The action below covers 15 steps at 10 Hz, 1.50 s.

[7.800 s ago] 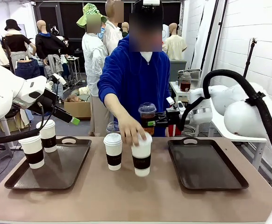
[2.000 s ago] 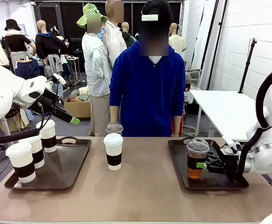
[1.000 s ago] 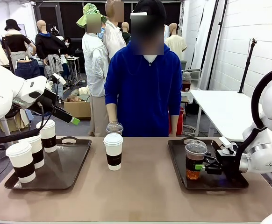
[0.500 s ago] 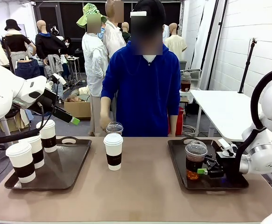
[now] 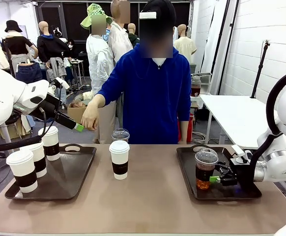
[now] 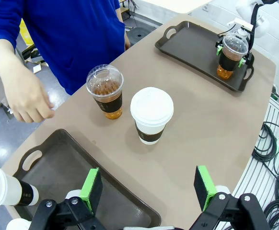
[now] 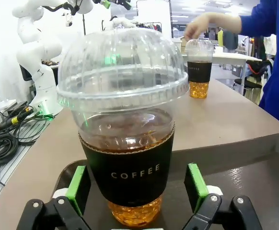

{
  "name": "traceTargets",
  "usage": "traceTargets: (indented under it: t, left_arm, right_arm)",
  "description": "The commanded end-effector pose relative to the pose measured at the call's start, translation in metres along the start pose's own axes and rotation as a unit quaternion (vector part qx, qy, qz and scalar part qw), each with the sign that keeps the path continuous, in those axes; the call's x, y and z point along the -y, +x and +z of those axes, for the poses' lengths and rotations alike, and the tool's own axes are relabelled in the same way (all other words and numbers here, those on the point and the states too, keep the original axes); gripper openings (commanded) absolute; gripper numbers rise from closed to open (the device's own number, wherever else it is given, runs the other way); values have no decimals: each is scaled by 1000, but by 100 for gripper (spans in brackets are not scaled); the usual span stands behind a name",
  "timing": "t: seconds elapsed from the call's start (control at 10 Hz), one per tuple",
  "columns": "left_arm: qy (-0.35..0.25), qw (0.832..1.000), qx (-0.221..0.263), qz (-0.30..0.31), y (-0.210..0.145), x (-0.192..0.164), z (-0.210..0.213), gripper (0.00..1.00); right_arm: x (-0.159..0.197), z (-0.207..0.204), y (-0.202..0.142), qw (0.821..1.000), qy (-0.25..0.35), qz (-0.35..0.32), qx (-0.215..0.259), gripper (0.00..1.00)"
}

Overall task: Distribute the coffee onto the tray.
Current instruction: Pick up one iced Americano and place it on the right Handle tray, then pick up another iced Americano from the middle of the table and place it on the right Handle tray.

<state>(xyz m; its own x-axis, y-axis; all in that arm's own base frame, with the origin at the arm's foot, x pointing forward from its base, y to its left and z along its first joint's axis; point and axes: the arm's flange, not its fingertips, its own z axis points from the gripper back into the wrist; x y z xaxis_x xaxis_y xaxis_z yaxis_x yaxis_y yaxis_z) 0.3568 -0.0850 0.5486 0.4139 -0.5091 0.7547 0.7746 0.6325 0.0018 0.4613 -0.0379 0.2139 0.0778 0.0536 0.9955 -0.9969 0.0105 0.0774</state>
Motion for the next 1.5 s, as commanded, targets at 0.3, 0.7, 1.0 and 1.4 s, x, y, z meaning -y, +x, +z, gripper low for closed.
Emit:
traceTargets:
  t: [0.3, 0.7, 1.0, 1.4]
  left_arm:
    - [-6, 1000, 4, 3, -2, -1, 0, 100]
    - [-6, 1000, 4, 3, -2, -1, 0, 100]
    - [-6, 1000, 4, 3, -2, -1, 0, 100]
    - [-6, 1000, 4, 3, -2, -1, 0, 100]
  right_arm:
    - [-11, 44, 11, 999, -37, -5, -29, 100]
    - [-10, 64, 18, 998, -54, 1, -30, 100]
    - [-8, 64, 15, 998, -55, 10, -19, 100]
    - [-8, 64, 15, 998, -55, 10, -19, 100]
